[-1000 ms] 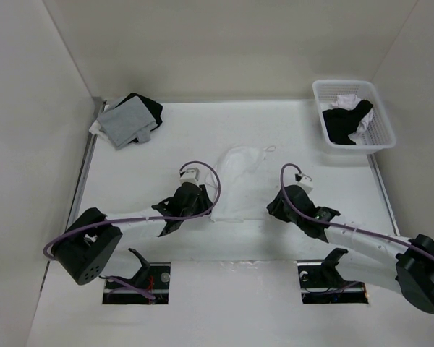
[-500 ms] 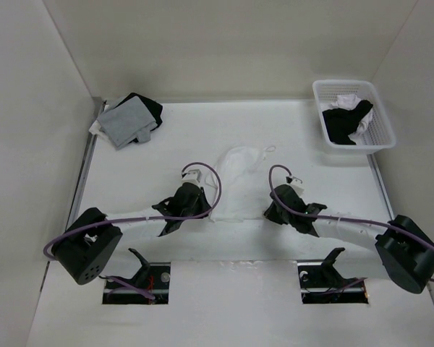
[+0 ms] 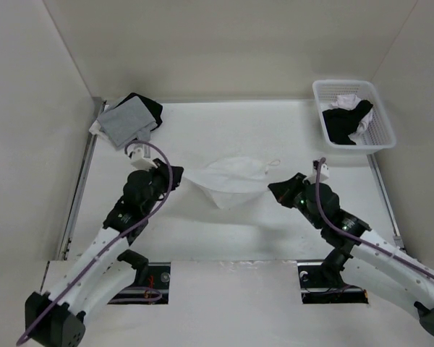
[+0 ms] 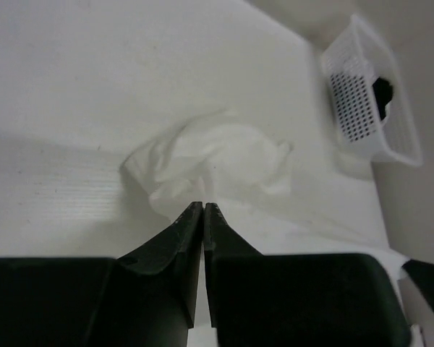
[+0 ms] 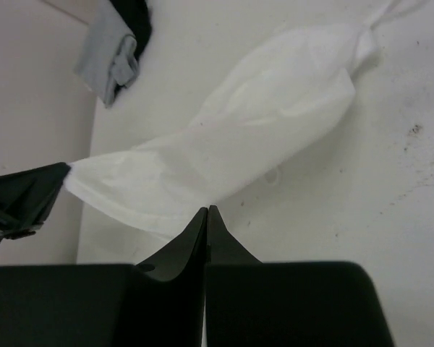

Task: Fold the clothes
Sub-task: Flatten the tank top out

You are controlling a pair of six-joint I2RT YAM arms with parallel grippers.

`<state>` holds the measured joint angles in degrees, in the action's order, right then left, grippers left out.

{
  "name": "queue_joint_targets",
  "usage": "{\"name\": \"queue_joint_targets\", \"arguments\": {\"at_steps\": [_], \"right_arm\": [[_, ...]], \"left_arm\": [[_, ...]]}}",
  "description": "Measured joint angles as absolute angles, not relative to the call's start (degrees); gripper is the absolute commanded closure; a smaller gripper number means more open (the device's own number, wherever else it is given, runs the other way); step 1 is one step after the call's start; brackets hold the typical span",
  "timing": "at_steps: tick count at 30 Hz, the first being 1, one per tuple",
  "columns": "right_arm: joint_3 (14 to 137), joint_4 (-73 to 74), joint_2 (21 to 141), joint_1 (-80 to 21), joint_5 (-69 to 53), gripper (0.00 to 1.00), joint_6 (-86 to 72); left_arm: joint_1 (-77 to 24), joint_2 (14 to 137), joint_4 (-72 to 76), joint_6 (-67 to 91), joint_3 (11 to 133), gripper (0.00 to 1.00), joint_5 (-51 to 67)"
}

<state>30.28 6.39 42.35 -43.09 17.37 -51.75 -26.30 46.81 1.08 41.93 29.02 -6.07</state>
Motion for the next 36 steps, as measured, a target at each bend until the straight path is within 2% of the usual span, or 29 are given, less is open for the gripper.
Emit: {"name": "queue_joint_targets", "arguments": {"at_steps": [3,5,9,14,17,23,28,32,36], "right_arm": [[26.7,7.0,38.5,-44.8,17.4,1.0,-53.2],[23.2,8.3,37.9,-45.3,17.0,1.0,-54.8],[15.4,14.8,37.3,-45.9,15.7,1.0,-58.5],[15.0,18.0,37.4,-47.0,15.2,1.0,-60.3],[15.3,18.3,38.2,-47.3,16.1,1.0,-61.4],[15.3,19.4,37.8,-47.4,18.0,0.99,-62.4],[15.3,19.3,37.9,-47.4,18.3,0.99,-62.4],[15.3,19.3,38.2,-47.4,18.3,0.99,-62.4],[15.3,19.2,37.6,-47.4,18.3,0.99,-62.4]], "left_arm": [[-26.0,39.2,-2.1,42.4,29.6,0.79,-7.5],[-26.4,35.8,-4.3,43.0,28.6,0.74,-8.6],[-25.9,33.1,-11.0,44.9,23.5,0.74,-11.4],[-25.5,34.0,-17.1,47.0,19.6,0.67,-13.7],[-26.7,38.4,-15.9,47.1,19.6,0.66,-14.4],[-34.6,50.3,-13.4,46.2,19.6,0.76,-14.8],[-39.7,51.3,-12.9,45.6,19.7,0.75,-17.5],[-42.6,58.5,-13.1,46.0,21.2,0.76,-20.4],[-44.1,59.7,-14.7,47.5,21.3,0.76,-23.4]]}}
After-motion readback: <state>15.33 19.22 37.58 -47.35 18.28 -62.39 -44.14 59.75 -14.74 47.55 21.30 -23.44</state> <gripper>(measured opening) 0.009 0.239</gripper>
